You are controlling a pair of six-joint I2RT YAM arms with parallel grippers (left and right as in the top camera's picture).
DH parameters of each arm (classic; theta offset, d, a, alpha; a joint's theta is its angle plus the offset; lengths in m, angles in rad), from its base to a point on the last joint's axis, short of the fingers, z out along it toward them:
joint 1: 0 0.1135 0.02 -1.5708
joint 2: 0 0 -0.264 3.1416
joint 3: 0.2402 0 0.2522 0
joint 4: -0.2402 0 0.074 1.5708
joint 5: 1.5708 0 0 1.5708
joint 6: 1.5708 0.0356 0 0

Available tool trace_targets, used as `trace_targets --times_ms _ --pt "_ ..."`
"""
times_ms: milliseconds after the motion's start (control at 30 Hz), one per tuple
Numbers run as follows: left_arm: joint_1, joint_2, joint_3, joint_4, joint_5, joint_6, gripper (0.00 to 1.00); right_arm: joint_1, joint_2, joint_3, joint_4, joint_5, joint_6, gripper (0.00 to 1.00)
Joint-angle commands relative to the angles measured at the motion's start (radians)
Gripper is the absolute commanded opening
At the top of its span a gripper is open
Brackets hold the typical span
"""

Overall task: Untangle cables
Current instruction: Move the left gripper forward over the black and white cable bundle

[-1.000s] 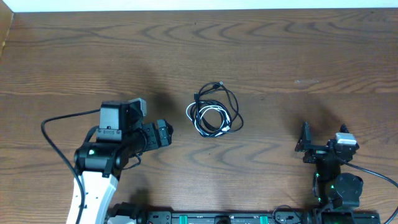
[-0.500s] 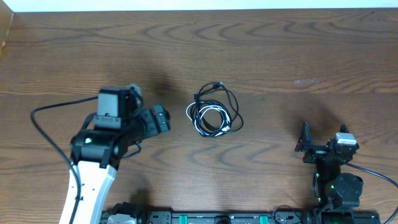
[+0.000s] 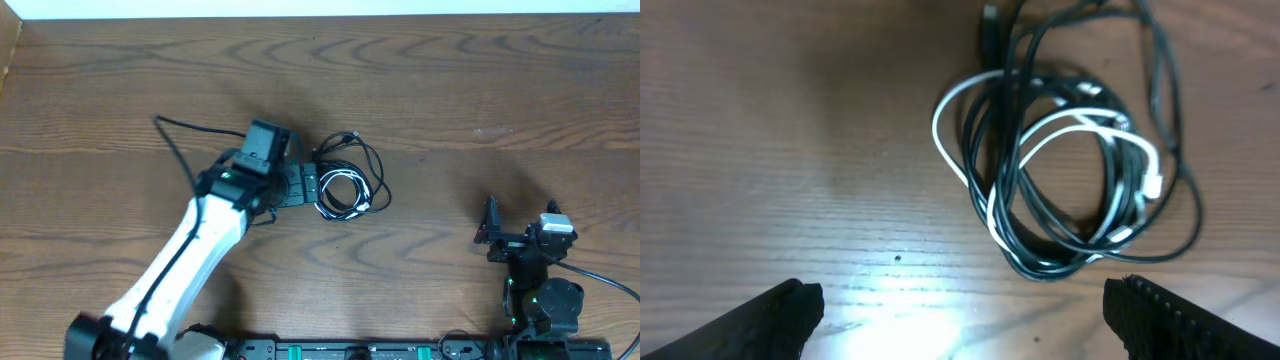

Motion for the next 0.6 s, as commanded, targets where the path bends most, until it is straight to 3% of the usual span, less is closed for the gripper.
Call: trace_targets --times_ms 0,433,567 --pt "-0.017 0.066 0.016 0.016 -0.036 -0.005 0.96 -0.009 0.001 -0.004 0.0 -0.002 -0.008 0.99" --pt "-0.018 0.287 0.016 0.124 -0.05 -0.006 0.96 -0.009 0.001 -0.004 0.0 -0.003 -0.009 0.99" --pt "-0.018 0.328 0.016 0.134 -0.053 -0.006 0.81 -0.009 0.001 -0.004 0.0 -0.002 -0.008 0.99"
